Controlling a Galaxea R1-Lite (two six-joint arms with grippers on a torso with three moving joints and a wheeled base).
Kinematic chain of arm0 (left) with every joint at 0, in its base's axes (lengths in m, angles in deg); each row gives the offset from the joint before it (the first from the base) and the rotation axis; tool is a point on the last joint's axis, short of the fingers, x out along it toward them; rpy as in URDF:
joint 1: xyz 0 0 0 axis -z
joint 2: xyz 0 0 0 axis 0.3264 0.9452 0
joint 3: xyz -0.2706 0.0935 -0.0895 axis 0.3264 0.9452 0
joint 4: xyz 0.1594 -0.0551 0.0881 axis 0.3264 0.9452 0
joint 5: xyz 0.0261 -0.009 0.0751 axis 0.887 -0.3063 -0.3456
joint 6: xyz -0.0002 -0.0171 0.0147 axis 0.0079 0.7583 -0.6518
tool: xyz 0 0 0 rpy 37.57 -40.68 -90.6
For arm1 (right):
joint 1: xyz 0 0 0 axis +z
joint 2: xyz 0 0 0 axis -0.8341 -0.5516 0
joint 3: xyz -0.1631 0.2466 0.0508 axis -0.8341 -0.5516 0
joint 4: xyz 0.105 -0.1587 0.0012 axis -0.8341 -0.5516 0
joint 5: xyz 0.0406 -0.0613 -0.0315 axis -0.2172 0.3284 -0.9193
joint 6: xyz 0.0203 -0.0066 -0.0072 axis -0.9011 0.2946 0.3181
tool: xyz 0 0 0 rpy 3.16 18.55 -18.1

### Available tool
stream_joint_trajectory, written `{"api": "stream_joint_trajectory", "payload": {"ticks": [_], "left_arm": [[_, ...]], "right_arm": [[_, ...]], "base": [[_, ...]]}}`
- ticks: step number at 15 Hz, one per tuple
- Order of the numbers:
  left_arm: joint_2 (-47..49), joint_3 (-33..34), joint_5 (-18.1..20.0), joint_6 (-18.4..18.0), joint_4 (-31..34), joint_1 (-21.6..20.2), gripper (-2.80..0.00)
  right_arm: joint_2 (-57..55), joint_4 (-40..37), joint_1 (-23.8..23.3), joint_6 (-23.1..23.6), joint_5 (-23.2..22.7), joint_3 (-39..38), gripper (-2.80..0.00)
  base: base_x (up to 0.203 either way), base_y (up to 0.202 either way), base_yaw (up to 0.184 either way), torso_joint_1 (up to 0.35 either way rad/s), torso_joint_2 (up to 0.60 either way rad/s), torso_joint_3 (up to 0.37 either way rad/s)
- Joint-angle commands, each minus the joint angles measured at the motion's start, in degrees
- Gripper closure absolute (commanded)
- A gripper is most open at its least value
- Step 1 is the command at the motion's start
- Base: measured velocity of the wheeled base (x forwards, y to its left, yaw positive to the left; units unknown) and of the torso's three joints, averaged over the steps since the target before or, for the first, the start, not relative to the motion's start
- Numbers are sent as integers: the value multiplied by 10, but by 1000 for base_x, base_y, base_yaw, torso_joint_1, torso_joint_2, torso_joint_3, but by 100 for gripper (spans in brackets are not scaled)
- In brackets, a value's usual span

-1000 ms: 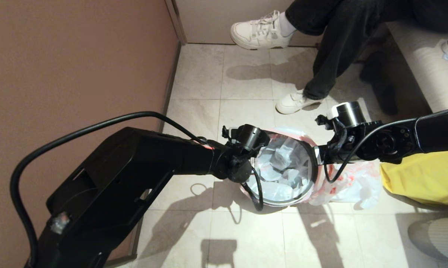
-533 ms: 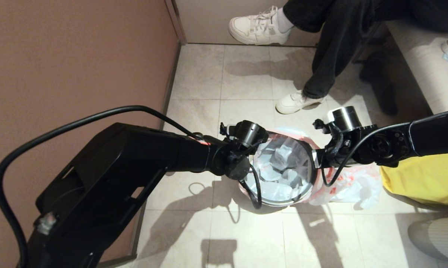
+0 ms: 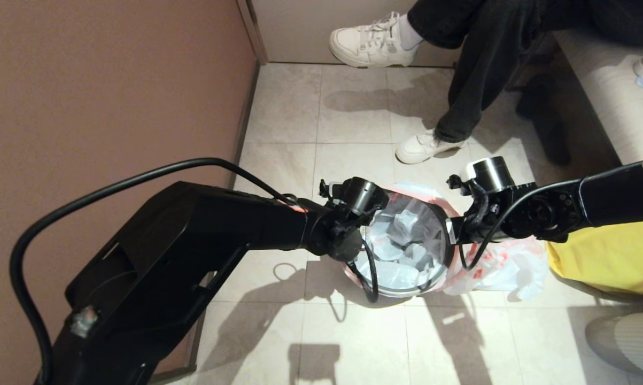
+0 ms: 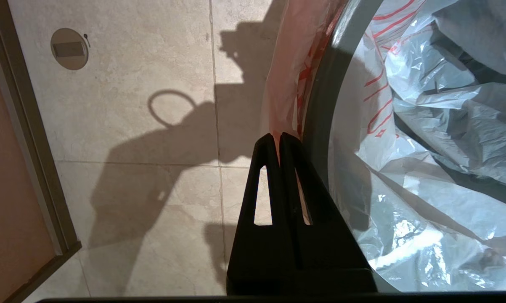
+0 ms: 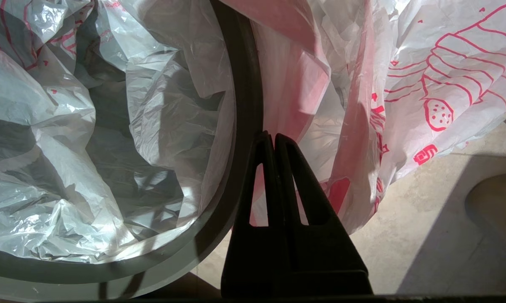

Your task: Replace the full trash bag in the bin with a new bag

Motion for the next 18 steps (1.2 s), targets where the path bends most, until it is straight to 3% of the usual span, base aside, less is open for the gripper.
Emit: {"api": "stream_joint_trajectory", "payload": {"ticks": [1, 18], "left_arm": [[13, -3, -2, 1, 1, 3, 0], [42, -23, -3, -4, 3, 6, 0]], "right_arm": [[-3, 0, 1, 0, 0, 0, 0], [-23, 20, 18, -21, -2, 4, 0]], "base": [[0, 0, 0, 0, 0, 0], [0, 0, 0, 0, 0, 0]]}}
